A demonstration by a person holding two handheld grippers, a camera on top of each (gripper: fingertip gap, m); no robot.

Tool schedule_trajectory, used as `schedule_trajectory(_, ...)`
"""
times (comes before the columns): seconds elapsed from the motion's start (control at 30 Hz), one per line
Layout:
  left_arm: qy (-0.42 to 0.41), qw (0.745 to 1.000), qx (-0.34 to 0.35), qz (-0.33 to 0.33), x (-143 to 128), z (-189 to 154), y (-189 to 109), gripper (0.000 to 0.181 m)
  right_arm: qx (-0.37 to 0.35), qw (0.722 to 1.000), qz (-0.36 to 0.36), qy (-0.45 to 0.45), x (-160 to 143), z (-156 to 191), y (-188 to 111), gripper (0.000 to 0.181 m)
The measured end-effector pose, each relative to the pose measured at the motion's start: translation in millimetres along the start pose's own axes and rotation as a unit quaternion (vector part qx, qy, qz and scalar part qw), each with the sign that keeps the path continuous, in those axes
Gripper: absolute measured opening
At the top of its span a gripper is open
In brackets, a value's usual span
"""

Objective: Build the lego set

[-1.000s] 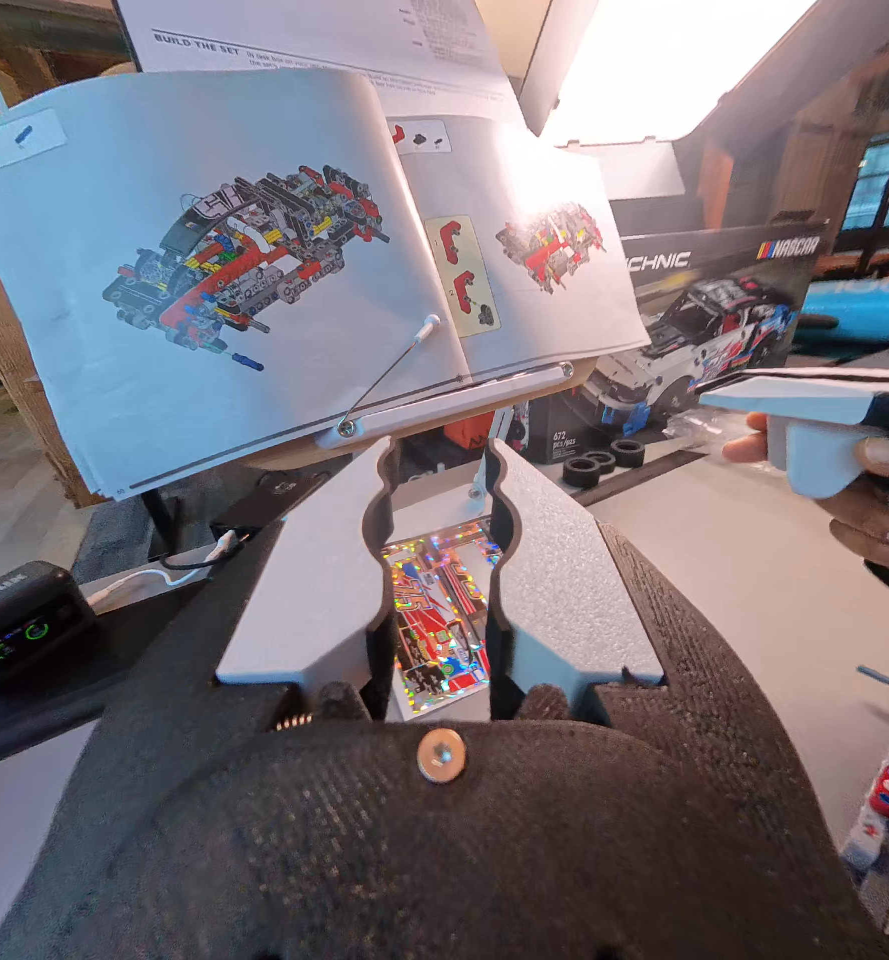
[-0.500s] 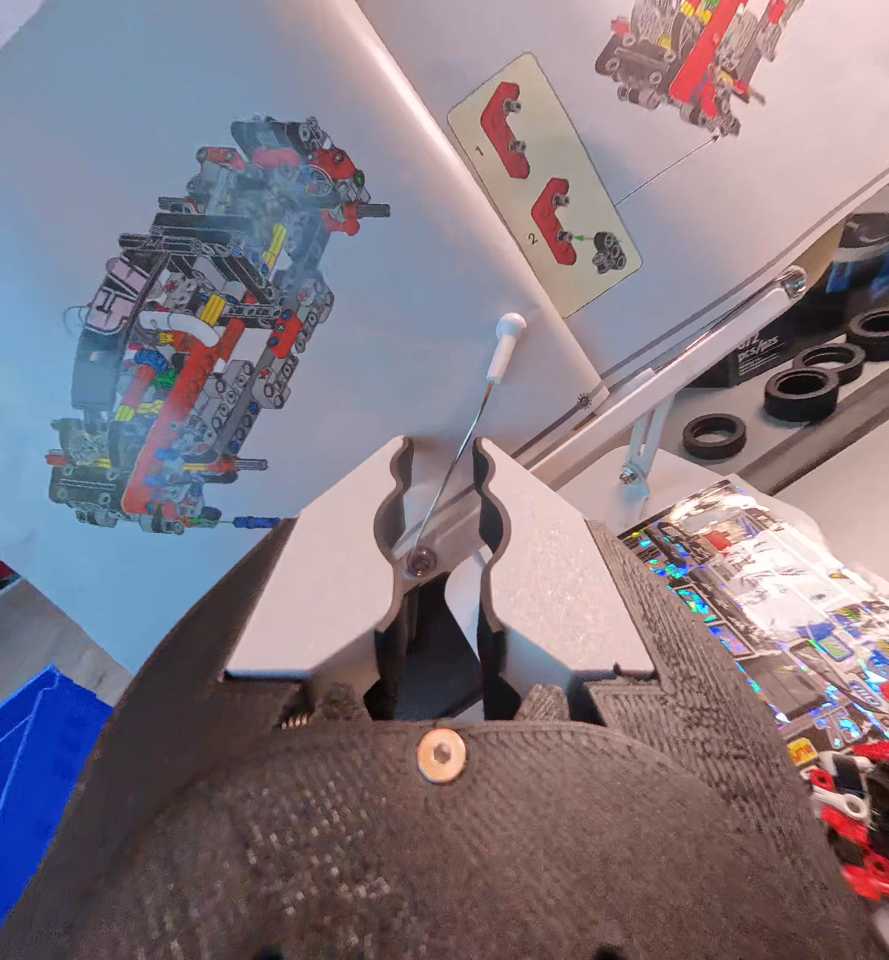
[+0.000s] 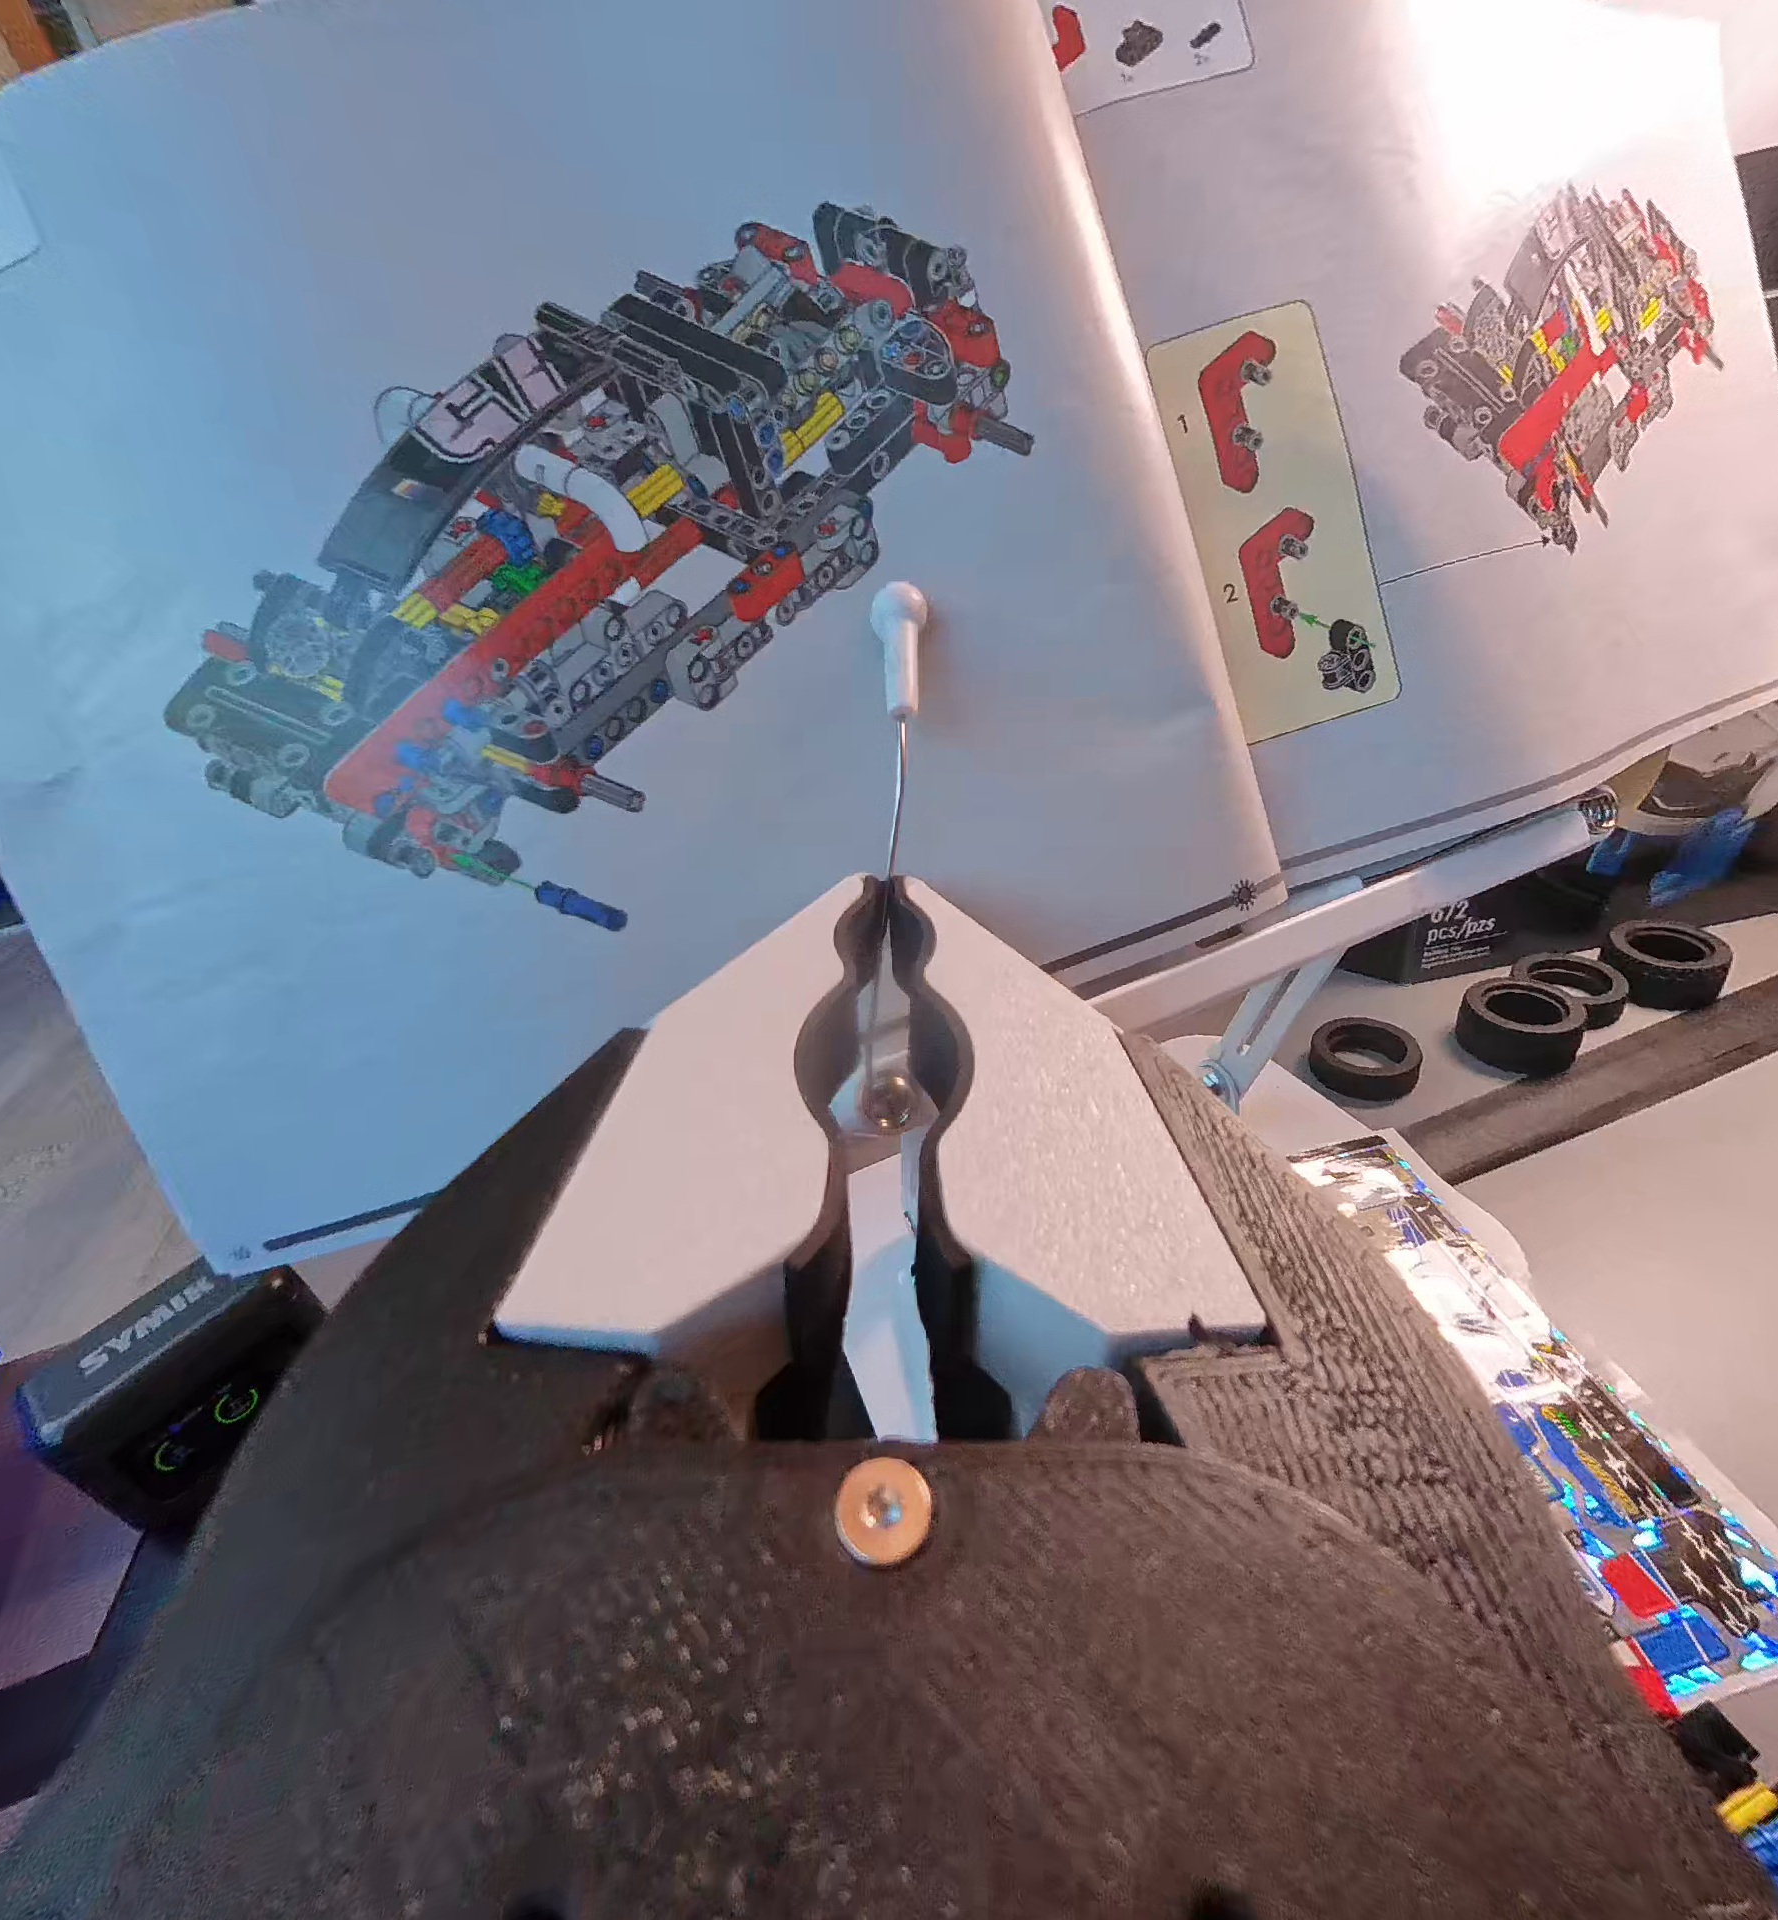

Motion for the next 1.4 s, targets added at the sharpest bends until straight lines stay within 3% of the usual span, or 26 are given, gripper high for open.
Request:
schedule_trajectory(0.23,-0.158,0.987,-0.031,0.008,-26,32,-19,0.006,-0.014,0.999,0.031,-0.035,-6,-10,19,0.05)
schedule_trajectory(0.3,-0.17,0.984,-0.04,0.022,-36,35,-25,0.011,-0.013,0.998,0.04,-0.042,-10,-8,23,0.057)
schedule_trajectory(0.37,-0.173,0.984,-0.037,0.023,-40,40,-34,0.0,-0.008,0.998,0.049,-0.045,-12,-4,27,0.062)
schedule_trajectory(0.5,-0.184,0.98,-0.057,0.037,-44,48,-45,0.002,0.01,0.997,0.068,-0.034,-13,1,35,0.068)
schedule_trajectory(0.7,-0.173,0.981,-0.084,0.011,-31,41,-65,0.007,-0.007,0.997,0.068,-0.025,-2,-6,36,0.08)
schedule_trajectory(0.8,-0.161,0.982,-0.095,0.01,-26,38,-56,0.014,-0.017,0.998,0.066,0.006,5,-16,38,0.09)
schedule_trajectory(0.9,-0.17,0.98,-0.09,0.043,-32,42,-39,0.021,0.021,0.996,0.086,0.033,4,-13,43,0.103)
schedule_trajectory(1.03,-0.178,0.979,-0.071,0.072,-44,48,-29,0.021,0.037,0.995,0.095,0.017,4,-7,44,0.112)
schedule_trajectory(1.27,-0.163,0.983,-0.087,0.019,-26,34,-48,0.02,0.022,0.997,0.07,-0.009,4,5,42,0.095)
schedule_trajectory(1.3,-0.149,0.984,-0.094,0.013,-20,28,-49,0.021,0.021,0.998,0.063,-0.015,5,8,41,0.086)
schedule_trajectory(1.37,-0.123,0.987,-0.106,0.004,-9,17,-52,0.022,0.035,0.998,0.047,-0.027,5,17,37,0.046)
schedule_trajectory(1.4,-0.11,0.987,-0.116,0.0,-4,10,-53,0.022,0.037,0.998,0.046,-0.033,4,22,36,0.04)
Point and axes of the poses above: each gripper's, where its closed fingertips meet, y out along the fingers, x out of its top, z = x × y across the jaws, the point moved 7 cm from there along -y, back along the fingers, and after that the axes turned 9 degrees about z, right-handed, at the moved point
